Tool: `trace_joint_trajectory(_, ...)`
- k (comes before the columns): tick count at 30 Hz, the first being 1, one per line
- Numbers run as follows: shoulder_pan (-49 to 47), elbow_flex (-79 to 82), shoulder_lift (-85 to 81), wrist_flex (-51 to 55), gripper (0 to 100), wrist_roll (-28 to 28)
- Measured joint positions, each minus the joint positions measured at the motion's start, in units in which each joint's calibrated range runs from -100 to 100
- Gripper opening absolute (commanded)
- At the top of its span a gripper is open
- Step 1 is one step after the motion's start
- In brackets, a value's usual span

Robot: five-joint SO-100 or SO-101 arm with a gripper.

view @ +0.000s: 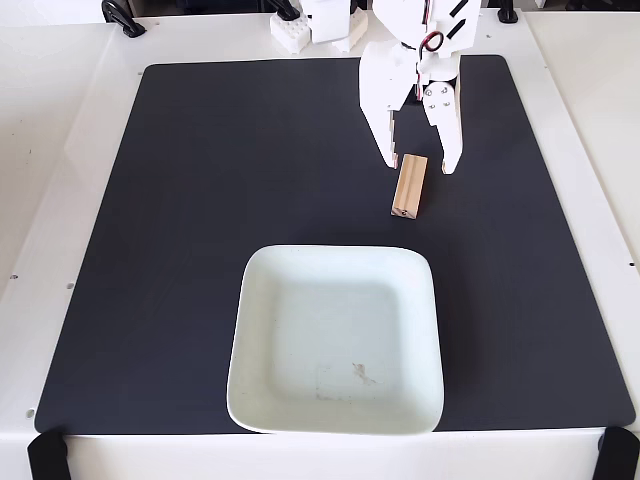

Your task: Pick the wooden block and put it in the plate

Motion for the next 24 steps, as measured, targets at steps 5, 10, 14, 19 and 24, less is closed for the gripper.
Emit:
trace_joint_trajectory(5, 1.0, -0.1, 3.8, 0.0, 24, 0.0)
trace_joint_trajectory(10, 0.3, -0.3, 6.0, 0.0, 24, 0.0)
trace_joint_trajectory(14, 0.3, -0.4, 6.5, -0.2, 24, 0.0)
trace_joint_trajectory(19, 0.4, -0.5, 6.6, -0.5, 24, 0.0)
trace_joint_trajectory(24, -0.6, -0.5, 6.7, -4.4, 24, -0.1)
